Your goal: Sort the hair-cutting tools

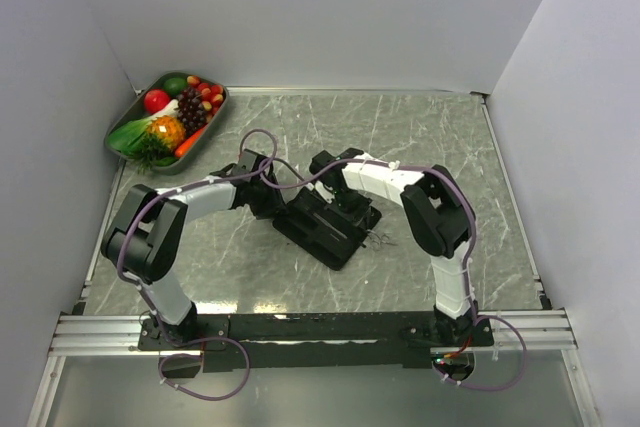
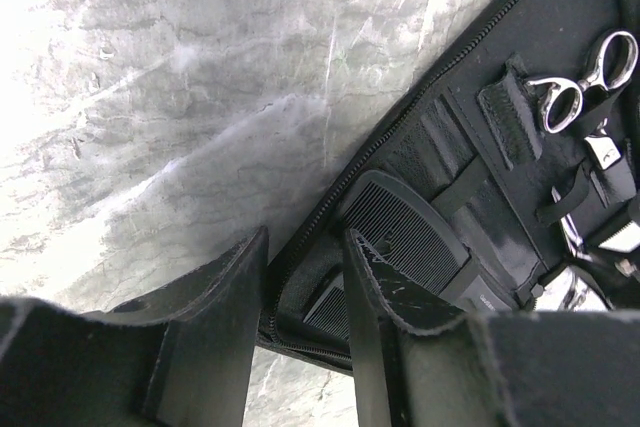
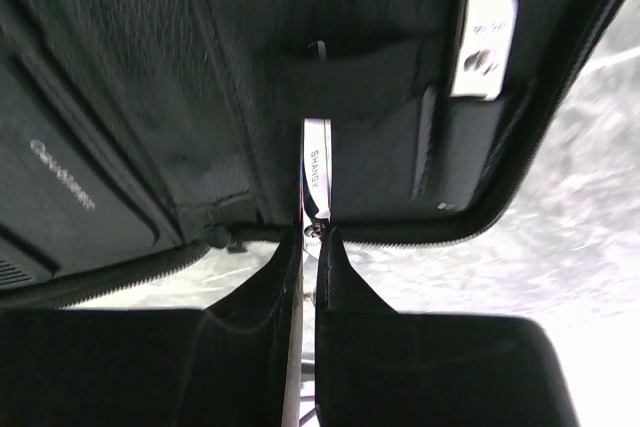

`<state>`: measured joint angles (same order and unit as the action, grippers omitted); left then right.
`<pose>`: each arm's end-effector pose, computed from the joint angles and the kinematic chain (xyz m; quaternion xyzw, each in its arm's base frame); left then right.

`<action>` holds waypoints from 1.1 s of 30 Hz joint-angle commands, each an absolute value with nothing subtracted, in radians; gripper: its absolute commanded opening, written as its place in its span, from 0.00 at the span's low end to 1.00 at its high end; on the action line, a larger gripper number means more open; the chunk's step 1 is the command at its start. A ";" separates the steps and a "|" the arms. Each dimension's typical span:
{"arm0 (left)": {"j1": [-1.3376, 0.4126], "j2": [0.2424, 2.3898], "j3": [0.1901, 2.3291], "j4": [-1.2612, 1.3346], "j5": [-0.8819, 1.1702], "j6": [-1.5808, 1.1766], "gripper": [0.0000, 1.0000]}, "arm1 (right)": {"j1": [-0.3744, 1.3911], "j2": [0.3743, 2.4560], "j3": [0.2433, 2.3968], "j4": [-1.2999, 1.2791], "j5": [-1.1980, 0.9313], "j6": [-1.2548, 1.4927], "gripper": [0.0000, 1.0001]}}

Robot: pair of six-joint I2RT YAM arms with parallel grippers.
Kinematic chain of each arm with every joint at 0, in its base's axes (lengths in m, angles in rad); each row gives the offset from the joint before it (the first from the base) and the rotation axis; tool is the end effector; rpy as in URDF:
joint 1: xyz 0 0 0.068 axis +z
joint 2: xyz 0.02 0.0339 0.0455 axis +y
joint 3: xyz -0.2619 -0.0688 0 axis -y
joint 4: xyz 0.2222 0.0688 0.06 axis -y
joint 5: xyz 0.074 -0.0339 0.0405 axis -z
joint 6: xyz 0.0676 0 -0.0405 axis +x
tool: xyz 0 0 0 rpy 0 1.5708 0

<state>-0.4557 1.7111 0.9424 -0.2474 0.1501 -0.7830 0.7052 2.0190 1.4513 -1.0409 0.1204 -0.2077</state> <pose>0.2939 -0.1553 0.1418 -0.1360 0.9496 -0.2172 0.1805 0.2701 0.2192 0.1396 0.4409 -0.8953 0.0629 0.0035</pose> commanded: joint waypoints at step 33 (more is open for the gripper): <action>-0.476 1.675 0.879 -0.273 0.137 -0.768 0.42 | 0.788 2.195 1.694 -0.926 0.202 -0.192 0.00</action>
